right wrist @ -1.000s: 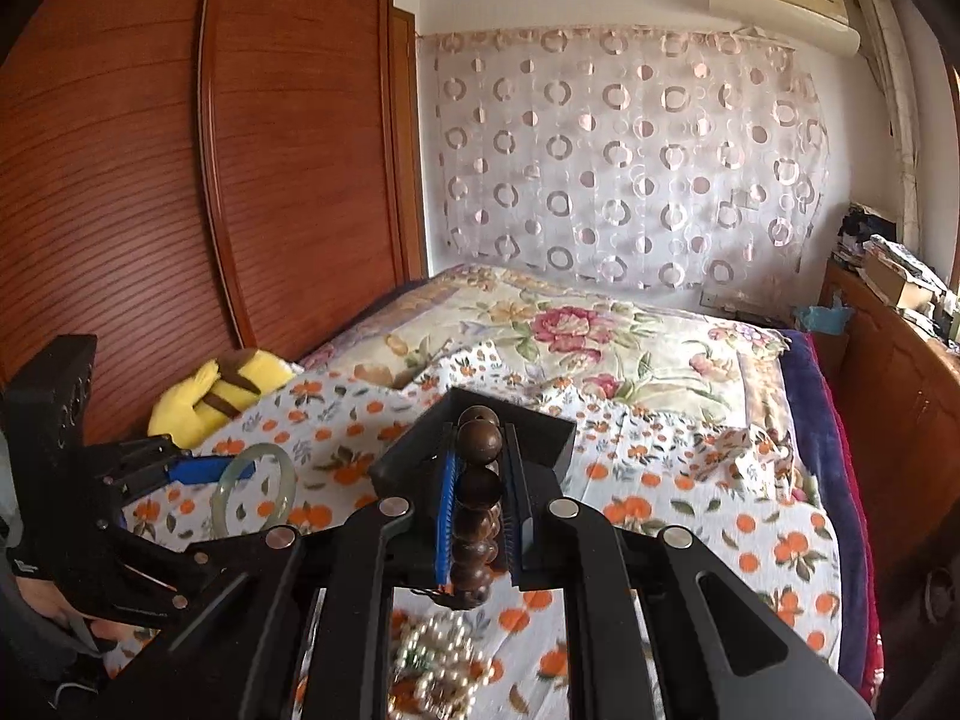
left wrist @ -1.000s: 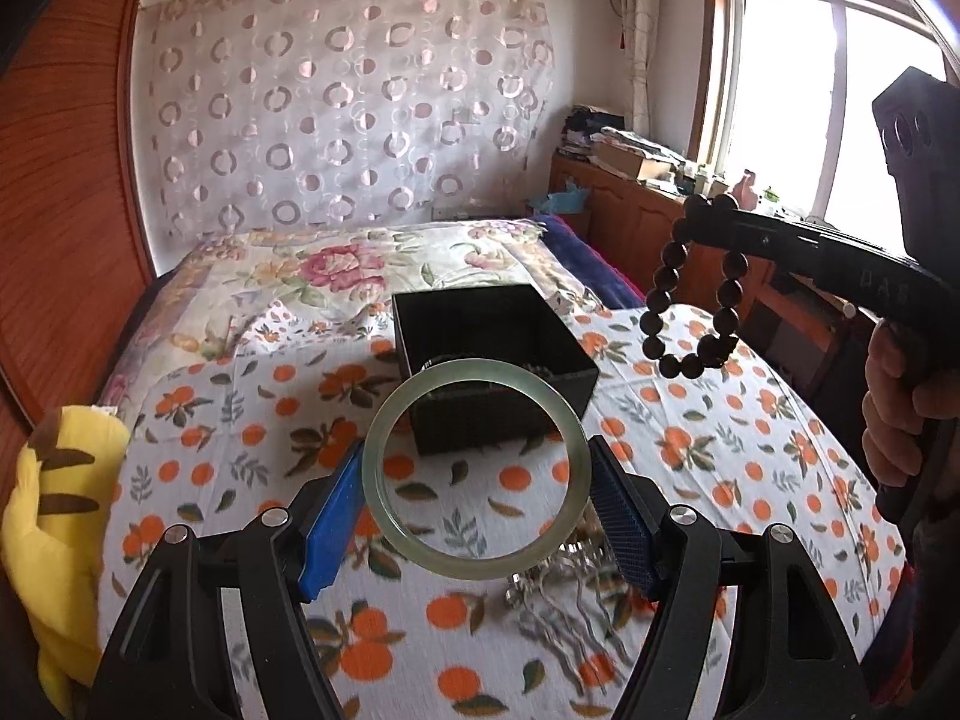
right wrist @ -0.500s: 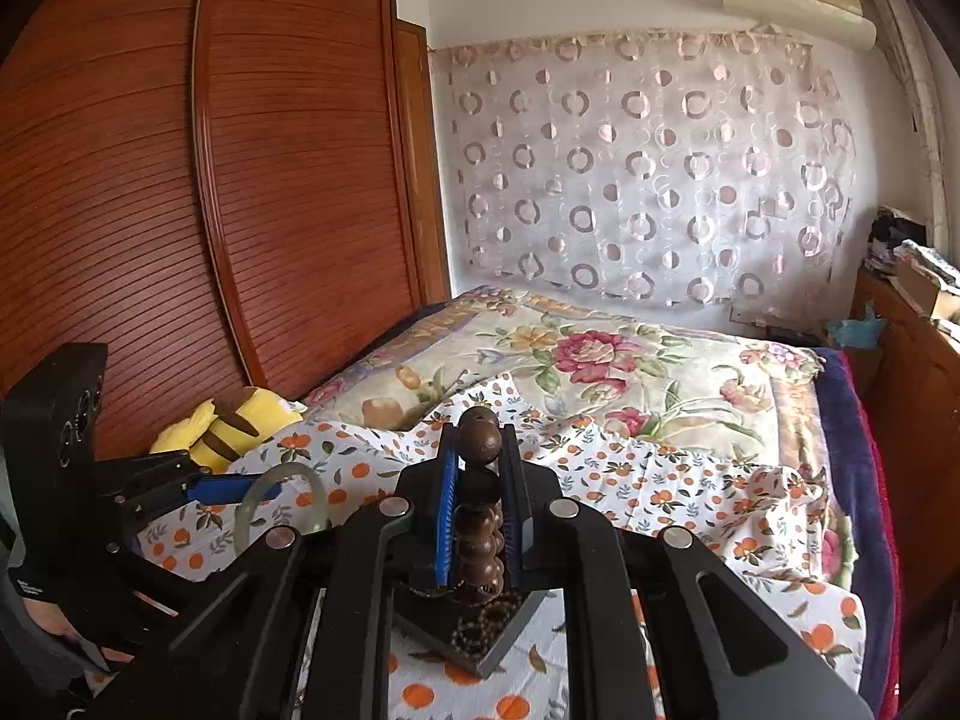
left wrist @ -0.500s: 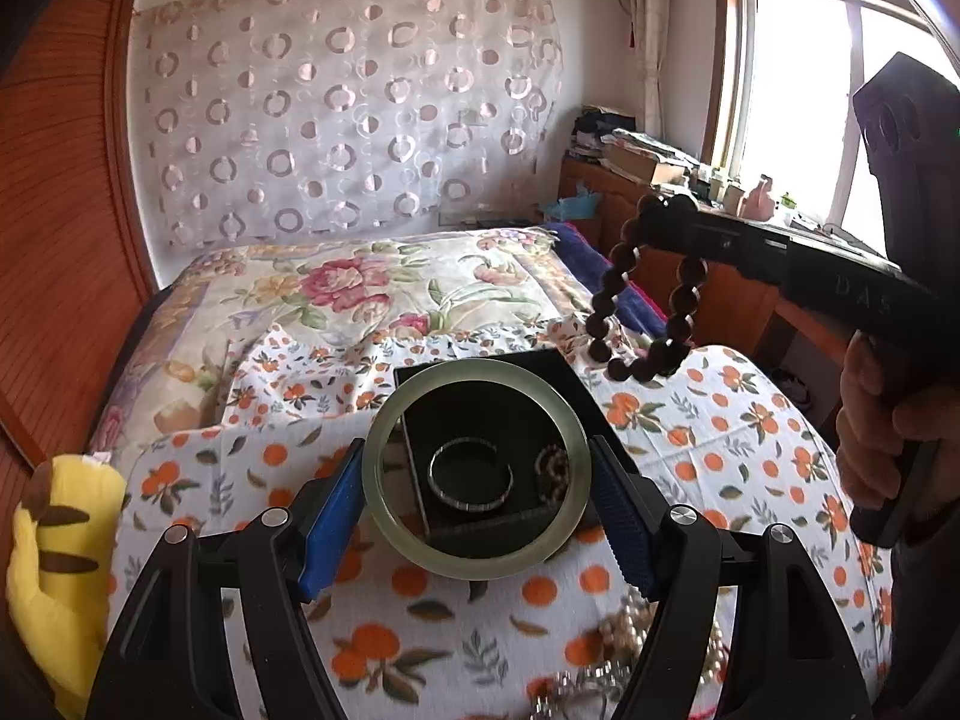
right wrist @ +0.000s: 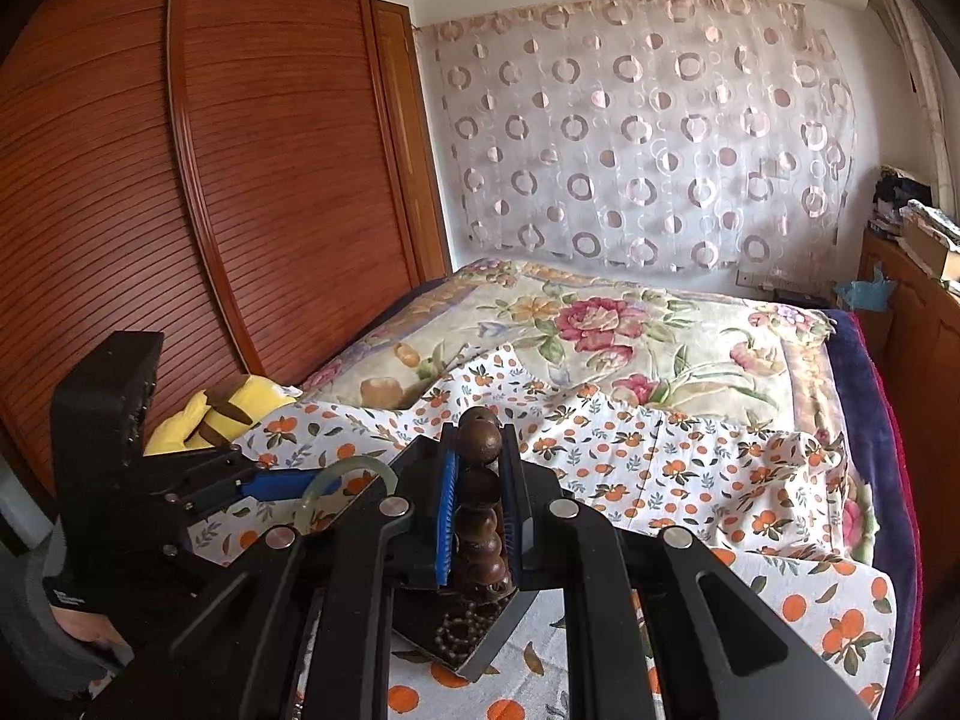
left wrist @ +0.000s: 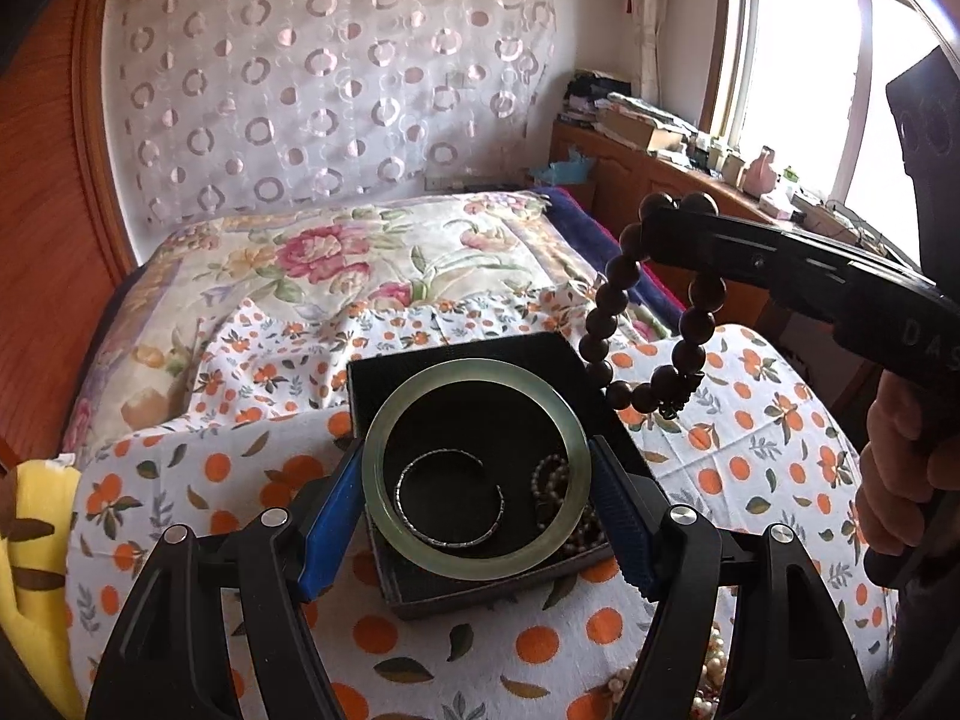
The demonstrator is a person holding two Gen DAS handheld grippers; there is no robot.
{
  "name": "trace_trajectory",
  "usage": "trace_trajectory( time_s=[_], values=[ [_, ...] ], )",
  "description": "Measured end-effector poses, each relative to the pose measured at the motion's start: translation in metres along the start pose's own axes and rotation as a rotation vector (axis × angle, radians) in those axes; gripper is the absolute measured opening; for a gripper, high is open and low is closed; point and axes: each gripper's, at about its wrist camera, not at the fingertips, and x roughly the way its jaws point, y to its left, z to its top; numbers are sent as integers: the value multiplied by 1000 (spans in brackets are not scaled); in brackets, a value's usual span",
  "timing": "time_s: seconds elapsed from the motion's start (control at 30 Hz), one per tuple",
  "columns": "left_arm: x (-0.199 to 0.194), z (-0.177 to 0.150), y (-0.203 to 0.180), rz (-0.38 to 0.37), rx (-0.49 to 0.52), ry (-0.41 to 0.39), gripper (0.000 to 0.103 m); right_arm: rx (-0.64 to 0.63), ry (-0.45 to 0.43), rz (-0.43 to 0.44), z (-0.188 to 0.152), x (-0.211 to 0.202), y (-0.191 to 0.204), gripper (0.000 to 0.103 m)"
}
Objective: Organize jewelry
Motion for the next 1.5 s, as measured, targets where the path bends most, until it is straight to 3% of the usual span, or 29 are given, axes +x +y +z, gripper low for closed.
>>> trace_trajectory(
  time_s=[0.6, 0.97, 1.23, 1.5],
  values=[
    [12, -5, -1, 0, 6, 21, 69, 6, 61, 2, -14, 23, -2, 15],
    [-15, -14, 16, 22, -17, -11, 69, 25, 104, -9, -19, 34, -4, 15],
    [-37, -33, 29, 31, -38, -22, 69, 11, 91, -42, -14, 17, 5, 17],
    [-56, -58, 28, 20, -50, -21, 69, -7, 110, -77, -42, -13, 18, 17]
  ],
)
